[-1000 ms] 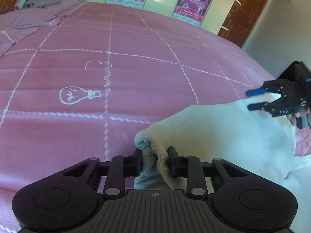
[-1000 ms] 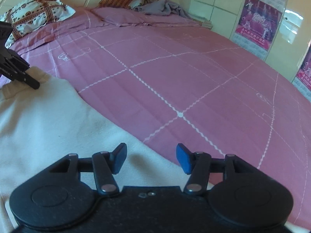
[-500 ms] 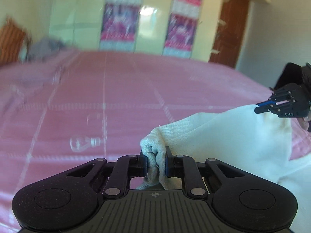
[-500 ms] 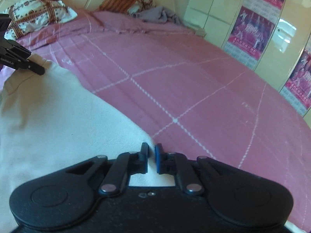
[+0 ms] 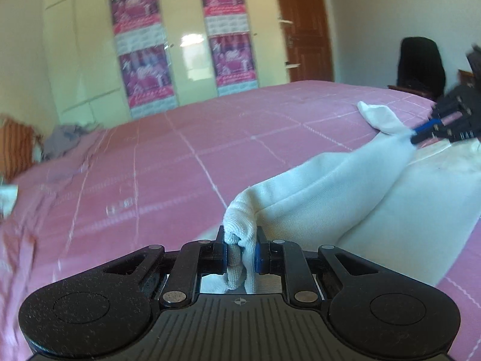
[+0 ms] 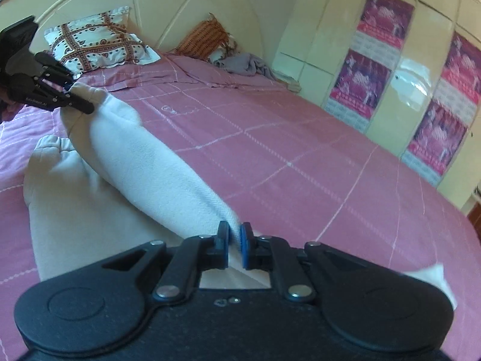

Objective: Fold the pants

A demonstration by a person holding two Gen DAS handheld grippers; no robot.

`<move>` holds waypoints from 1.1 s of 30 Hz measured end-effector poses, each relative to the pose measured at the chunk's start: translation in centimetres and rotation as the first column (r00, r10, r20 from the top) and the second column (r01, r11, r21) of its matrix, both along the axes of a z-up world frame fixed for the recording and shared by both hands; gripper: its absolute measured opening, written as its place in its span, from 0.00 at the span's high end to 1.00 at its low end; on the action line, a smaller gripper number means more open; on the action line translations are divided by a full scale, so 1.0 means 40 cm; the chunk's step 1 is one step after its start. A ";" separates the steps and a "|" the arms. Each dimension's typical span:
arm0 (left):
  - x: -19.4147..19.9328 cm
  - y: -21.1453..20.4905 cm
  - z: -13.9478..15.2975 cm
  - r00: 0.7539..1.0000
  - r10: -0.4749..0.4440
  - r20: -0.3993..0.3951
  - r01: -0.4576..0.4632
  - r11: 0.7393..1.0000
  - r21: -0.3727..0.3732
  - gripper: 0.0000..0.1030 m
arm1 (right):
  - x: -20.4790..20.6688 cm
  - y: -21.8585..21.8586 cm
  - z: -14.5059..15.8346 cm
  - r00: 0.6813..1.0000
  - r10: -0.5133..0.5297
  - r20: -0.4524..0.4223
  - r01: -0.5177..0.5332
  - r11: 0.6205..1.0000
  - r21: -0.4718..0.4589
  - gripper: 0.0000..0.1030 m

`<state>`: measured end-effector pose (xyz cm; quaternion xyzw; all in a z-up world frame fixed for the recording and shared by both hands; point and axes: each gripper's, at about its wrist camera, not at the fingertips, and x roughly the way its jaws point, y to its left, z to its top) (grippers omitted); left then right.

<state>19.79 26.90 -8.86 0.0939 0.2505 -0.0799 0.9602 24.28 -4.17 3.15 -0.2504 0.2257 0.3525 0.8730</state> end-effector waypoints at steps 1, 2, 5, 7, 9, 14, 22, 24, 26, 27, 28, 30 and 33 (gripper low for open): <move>-0.020 -0.011 -0.017 1.000 0.026 -0.004 -0.026 1.000 0.001 0.82 | -0.016 -0.007 -0.035 0.999 -0.033 -0.029 0.033 0.999 0.011 0.91; -0.044 -0.025 -0.036 0.998 0.063 -0.010 -0.063 0.998 -0.004 0.81 | -0.026 -0.011 -0.066 0.996 -0.064 -0.057 0.065 0.998 0.014 0.90; -0.108 -0.016 -0.058 0.984 0.178 -0.027 -0.180 0.982 -0.057 0.56 | -0.059 -0.051 -0.117 0.967 -0.195 -0.161 0.206 0.977 0.055 0.79; -0.154 0.002 -0.051 0.969 0.241 -0.046 -0.244 0.965 -0.093 0.52 | -0.081 -0.098 -0.098 0.944 -0.255 -0.210 0.285 0.950 0.131 0.72; -0.193 0.025 -0.043 0.952 0.299 -0.063 -0.305 0.940 -0.152 0.52 | -0.091 -0.138 -0.072 0.920 -0.290 -0.262 0.343 0.920 0.188 0.66; -0.239 0.063 -0.016 0.919 0.366 -0.146 -0.390 0.793 -0.467 0.52 | -0.055 -0.196 -0.044 0.841 -0.360 -0.403 0.488 0.828 0.278 0.45; -0.136 0.046 -0.105 0.857 0.321 -0.402 -0.515 0.535 -0.670 0.53 | 0.101 -0.117 -0.102 0.642 -0.530 -0.554 0.680 0.727 0.092 0.37; -0.140 0.035 -0.115 0.845 0.329 -0.422 -0.535 0.511 -0.673 0.53 | 0.126 -0.097 -0.124 0.611 -0.559 -0.561 0.693 0.719 0.038 0.40; -0.150 0.038 -0.125 0.826 0.340 -0.449 -0.563 0.470 -0.679 0.53 | 0.145 -0.084 -0.135 0.601 -0.582 -0.548 0.691 0.723 -0.009 0.42; -0.159 0.042 -0.128 0.827 0.340 -0.448 -0.561 0.446 -0.697 0.53 | 0.151 -0.083 -0.139 0.600 -0.586 -0.544 0.689 0.724 -0.020 0.44; -0.169 0.045 -0.131 0.823 0.347 -0.450 -0.566 0.425 -0.707 0.53 | 0.155 -0.086 -0.142 0.597 -0.591 -0.542 0.689 0.724 -0.031 0.46; -0.177 0.049 -0.144 0.811 0.364 -0.458 -0.580 0.399 -0.710 0.53 | 0.147 -0.100 -0.140 0.603 -0.576 -0.553 0.687 0.726 -0.007 0.47; -0.164 0.049 -0.163 0.797 0.380 -0.470 -0.600 0.396 -0.695 0.53 | 0.131 -0.113 -0.132 0.609 -0.569 -0.552 0.692 0.722 0.018 0.47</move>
